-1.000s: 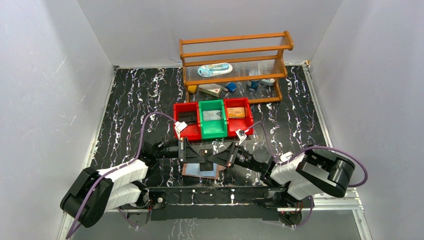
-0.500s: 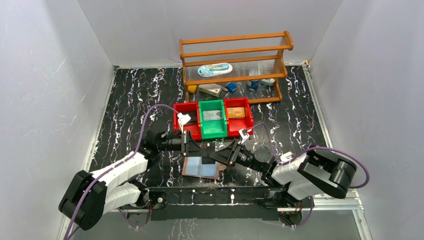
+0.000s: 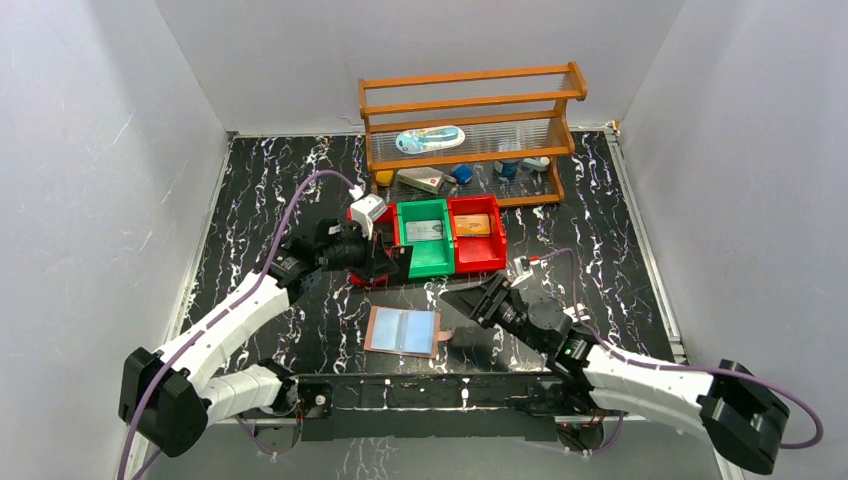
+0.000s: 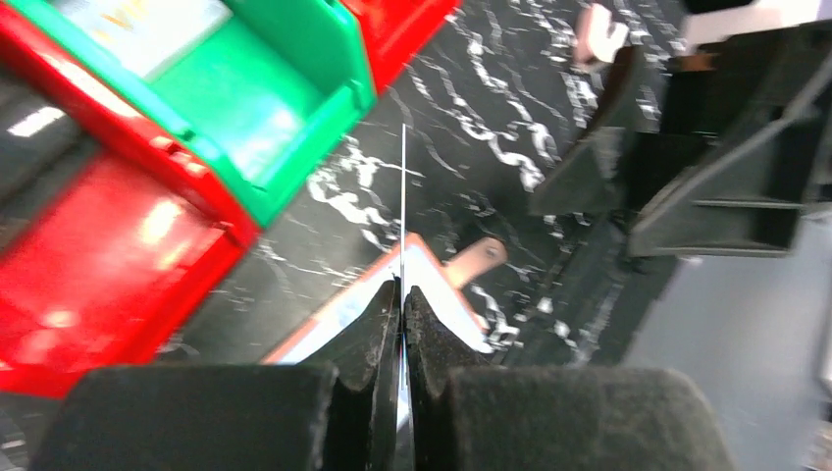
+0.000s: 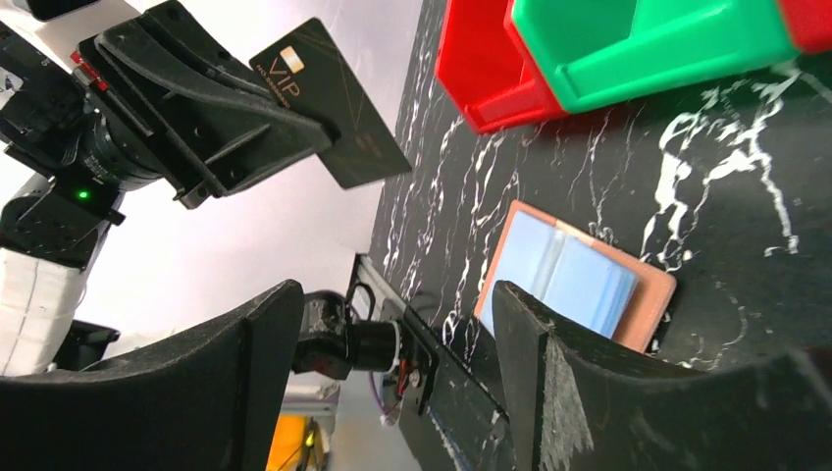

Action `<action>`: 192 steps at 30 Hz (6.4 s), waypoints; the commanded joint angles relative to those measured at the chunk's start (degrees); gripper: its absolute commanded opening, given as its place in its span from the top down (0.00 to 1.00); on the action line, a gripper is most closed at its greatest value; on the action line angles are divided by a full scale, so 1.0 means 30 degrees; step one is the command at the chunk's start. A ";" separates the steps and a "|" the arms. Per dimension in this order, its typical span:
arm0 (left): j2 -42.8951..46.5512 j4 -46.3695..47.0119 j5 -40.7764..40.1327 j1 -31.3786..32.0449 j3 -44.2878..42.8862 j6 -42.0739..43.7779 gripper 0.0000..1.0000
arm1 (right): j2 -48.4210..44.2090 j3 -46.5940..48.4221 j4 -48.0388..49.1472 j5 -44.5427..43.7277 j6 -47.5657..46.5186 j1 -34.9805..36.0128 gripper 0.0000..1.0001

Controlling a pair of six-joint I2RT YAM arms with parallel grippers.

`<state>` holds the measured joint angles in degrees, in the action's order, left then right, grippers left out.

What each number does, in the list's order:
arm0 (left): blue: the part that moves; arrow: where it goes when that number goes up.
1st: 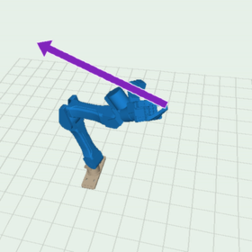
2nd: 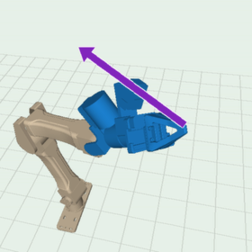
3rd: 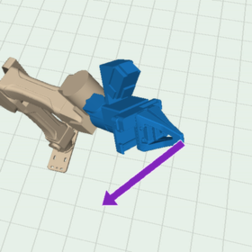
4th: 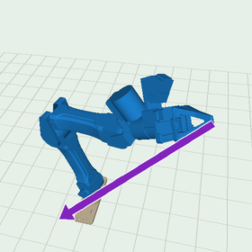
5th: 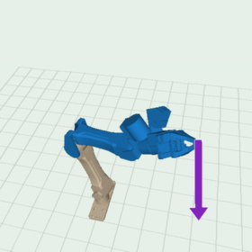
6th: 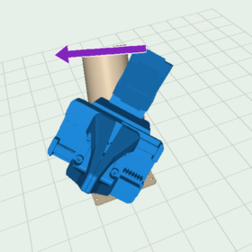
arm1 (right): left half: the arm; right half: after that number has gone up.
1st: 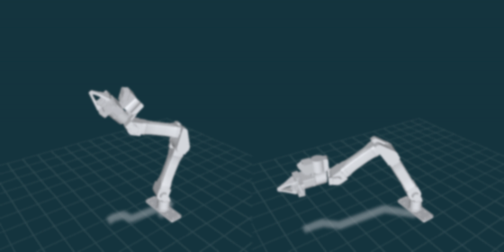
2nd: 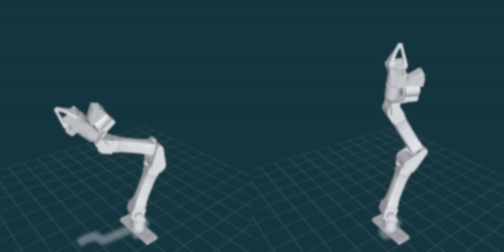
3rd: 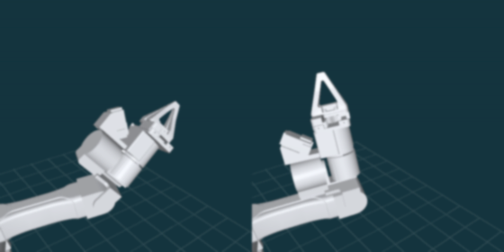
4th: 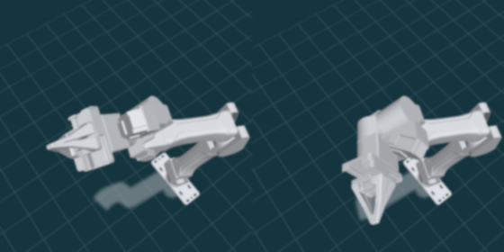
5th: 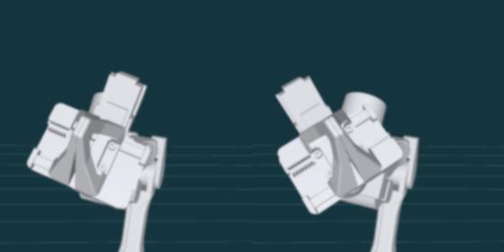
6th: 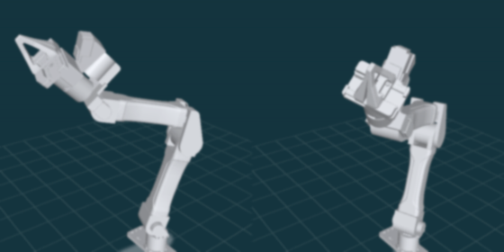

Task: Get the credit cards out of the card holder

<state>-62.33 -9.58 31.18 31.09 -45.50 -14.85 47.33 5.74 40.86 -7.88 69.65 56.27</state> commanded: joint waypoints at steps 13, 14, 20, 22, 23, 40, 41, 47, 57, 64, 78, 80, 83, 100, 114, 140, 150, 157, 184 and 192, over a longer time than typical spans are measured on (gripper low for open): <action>-0.2934 -0.2193 -1.0689 0.0034 -0.3733 1.5580 1.00 | -0.0111 0.0722 -0.3271 -0.1623 -0.0814 -0.0056 0.17; -0.3231 -0.2082 -1.1298 0.0029 -0.3797 1.6090 1.00 | 0.0134 0.0812 -0.3216 -0.1567 -0.0717 -0.0052 0.18; -0.5073 -0.0835 -1.2151 0.0031 -0.4193 1.8240 1.00 | 0.0833 0.1163 -0.3088 -0.1235 -0.0526 -0.0045 0.17; -0.5617 -0.0358 -1.2066 0.0024 -0.4190 1.8924 1.00 | 0.0794 0.1136 -0.3145 -0.1317 -0.0391 -0.0036 0.17; -0.5943 -0.0150 -1.2202 0.0020 -0.4243 1.9068 1.00 | 0.0716 0.1113 -0.3196 -0.1305 -0.0335 -0.0044 0.17; -0.9733 0.2808 -1.4400 0.0029 -0.3716 2.0648 1.00 | -0.0484 0.0498 -0.3725 -0.1995 0.0097 -0.0046 0.17; -0.9878 0.2985 -1.4380 0.0036 -0.3642 2.0653 1.00 | -0.0517 0.0469 -0.3741 -0.2002 0.0122 -0.0045 0.17; -1.0596 0.4267 -1.4570 0.0037 -0.3137 2.0886 1.00 | -0.0729 0.0302 -0.3760 -0.2011 0.0305 -0.0037 0.17; -1.1070 0.5255 -1.4840 0.0037 -0.2347 2.0500 0.92 | -0.1168 0.0071 -0.4022 -0.2323 0.0456 -0.0038 0.17; -1.0659 0.4605 -1.4761 0.0011 -0.2406 1.9685 0.67 | -0.1275 -0.0008 -0.4141 -0.2440 0.0515 -0.0044 0.17; -0.7275 0.3894 -1.3288 0.0021 -0.1953 1.5918 0.56 | -0.0886 0.0158 -0.4379 -0.2138 0.0706 -0.0060 0.16; -0.5806 0.3686 -1.2526 0.0018 -0.1780 1.4021 0.54 | -0.0704 0.0314 -0.4464 -0.2002 0.0694 -0.0043 0.16; -0.3125 0.3443 -1.1531 0.0020 -0.0893 1.0983 0.40 | -0.0199 0.0826 -0.4693 -0.1660 0.0485 -0.0037 0.16; 0.5286 -0.1544 -0.8736 -0.0102 0.3575 -0.2554 0.12 | 0.6185 0.6789 -0.8702 0.0126 -0.0558 0.0651 0.30; 0.3964 -0.2394 -0.6474 -0.0109 0.4460 -0.5614 0.17 | 0.8937 0.8899 -1.2361 -0.3374 0.1236 0.3460 0.35; 0.0806 -0.0439 -0.2818 0.0002 0.6569 -0.7476 0.31 | 1.0532 0.6448 -0.6261 -0.1981 0.2457 0.3500 0.55; -0.0151 0.0566 -0.2014 0.0412 0.7608 -0.8095 0.48 | 1.0922 0.5126 -0.1033 -0.0148 0.2399 0.3036 0.76; 0.0533 0.0764 -0.2085 0.0468 0.7754 -0.8205 0.50 | 1.1930 0.5250 0.0401 0.1075 0.2223 0.2814 0.90; -0.1684 0.1032 -0.0639 0.0605 0.7184 -0.7731 0.49 | 1.2615 0.5870 -0.3074 0.0787 0.2452 0.2220 0.89; -0.1490 0.3884 0.1045 0.0645 0.7704 -0.8483 0.63 | 1.3006 0.5924 -0.3132 0.0828 0.2668 0.2220 0.88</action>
<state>-66.61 -2.26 28.97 32.62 -22.72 -39.18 85.62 21.67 31.00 -5.17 77.67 62.85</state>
